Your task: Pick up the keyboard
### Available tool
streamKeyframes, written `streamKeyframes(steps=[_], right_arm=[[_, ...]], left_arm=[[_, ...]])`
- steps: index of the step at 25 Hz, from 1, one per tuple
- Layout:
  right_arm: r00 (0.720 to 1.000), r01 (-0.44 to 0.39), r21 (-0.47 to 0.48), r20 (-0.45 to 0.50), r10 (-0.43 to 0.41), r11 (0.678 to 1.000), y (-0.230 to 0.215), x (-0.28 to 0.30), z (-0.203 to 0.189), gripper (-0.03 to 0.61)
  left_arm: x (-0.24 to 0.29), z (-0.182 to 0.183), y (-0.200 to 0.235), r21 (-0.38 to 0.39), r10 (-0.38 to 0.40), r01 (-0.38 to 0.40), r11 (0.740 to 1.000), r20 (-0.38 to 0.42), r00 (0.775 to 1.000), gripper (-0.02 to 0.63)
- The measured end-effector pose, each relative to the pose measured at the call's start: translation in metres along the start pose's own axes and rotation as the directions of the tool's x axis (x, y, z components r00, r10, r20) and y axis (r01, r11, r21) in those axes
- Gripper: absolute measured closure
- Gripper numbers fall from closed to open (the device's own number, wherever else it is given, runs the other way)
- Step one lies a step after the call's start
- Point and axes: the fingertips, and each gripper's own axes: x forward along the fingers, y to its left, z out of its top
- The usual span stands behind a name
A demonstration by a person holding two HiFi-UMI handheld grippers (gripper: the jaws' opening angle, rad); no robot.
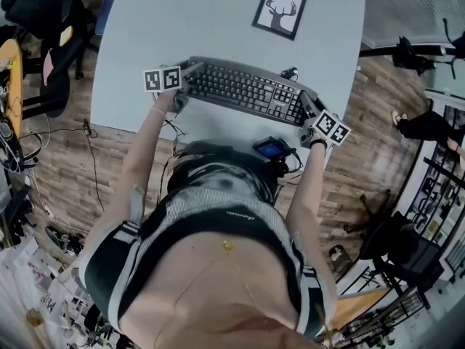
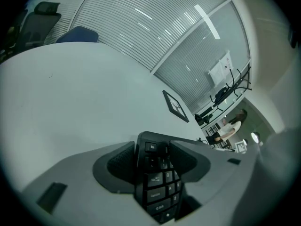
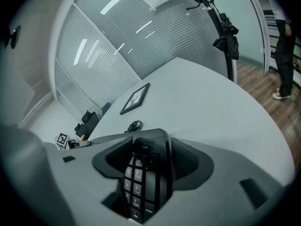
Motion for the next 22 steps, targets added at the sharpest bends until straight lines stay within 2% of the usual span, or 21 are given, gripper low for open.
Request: streamKeyframes(steps=[22], right_arm=[[1.0, 0.007, -0.009, 0.012, -0.007, 1.0, 0.0004, -0.0013, 0.0007, 0.321]], left_arm=[[-0.0008, 0.0, -0.0005, 0.002, 0.006, -0.006, 1.0, 0.002, 1.0, 0.391]])
